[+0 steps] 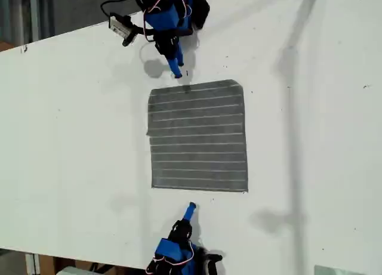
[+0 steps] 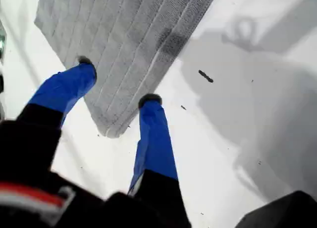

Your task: Grasp corners of a square towel and fold twice.

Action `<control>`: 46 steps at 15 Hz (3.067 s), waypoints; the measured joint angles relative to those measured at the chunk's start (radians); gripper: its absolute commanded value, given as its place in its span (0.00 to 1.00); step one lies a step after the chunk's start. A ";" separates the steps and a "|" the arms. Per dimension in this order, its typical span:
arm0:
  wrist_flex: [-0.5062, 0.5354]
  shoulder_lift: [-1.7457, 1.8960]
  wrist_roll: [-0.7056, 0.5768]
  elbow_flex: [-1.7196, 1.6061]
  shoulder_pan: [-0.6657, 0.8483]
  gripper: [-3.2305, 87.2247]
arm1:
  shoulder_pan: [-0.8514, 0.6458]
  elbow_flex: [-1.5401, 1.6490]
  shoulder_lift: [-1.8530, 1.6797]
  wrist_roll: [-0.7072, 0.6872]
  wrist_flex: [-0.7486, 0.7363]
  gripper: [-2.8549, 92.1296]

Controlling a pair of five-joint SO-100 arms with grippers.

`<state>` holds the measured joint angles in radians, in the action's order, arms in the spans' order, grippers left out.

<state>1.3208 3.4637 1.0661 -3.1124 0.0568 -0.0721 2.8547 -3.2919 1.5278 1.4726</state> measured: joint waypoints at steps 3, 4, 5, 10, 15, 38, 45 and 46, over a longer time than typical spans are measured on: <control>0.014 0.000 0.252 0.018 0.359 0.07 | -0.261 0.058 0.002 -0.064 -0.048 0.21; 0.015 0.000 0.290 0.018 0.580 0.07 | -0.285 0.058 0.006 -0.066 -0.051 0.21; 0.015 0.003 0.305 0.018 0.676 0.06 | -0.304 0.058 0.006 -0.071 -0.051 0.21; 0.002 0.002 0.298 0.018 0.710 0.12 | -0.298 0.058 0.006 -0.129 -0.087 0.32; -0.055 0.000 0.190 0.023 0.652 0.14 | -0.250 0.058 0.006 -0.239 -0.144 0.23; -0.091 0.000 0.247 0.009 0.597 0.24 | 0.586 -1.264 2.023 -0.098 -0.072 0.39; -0.091 0.000 0.241 0.009 0.581 0.25 | 0.578 -1.287 2.114 -0.100 -0.127 0.03; -0.091 0.000 0.235 0.009 0.568 0.25 | 0.580 -1.308 2.125 -0.097 -0.140 0.03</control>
<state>1.2303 3.4637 1.3008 -3.1032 0.6243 0.5077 1.5463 -1.1674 1.4312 1.3330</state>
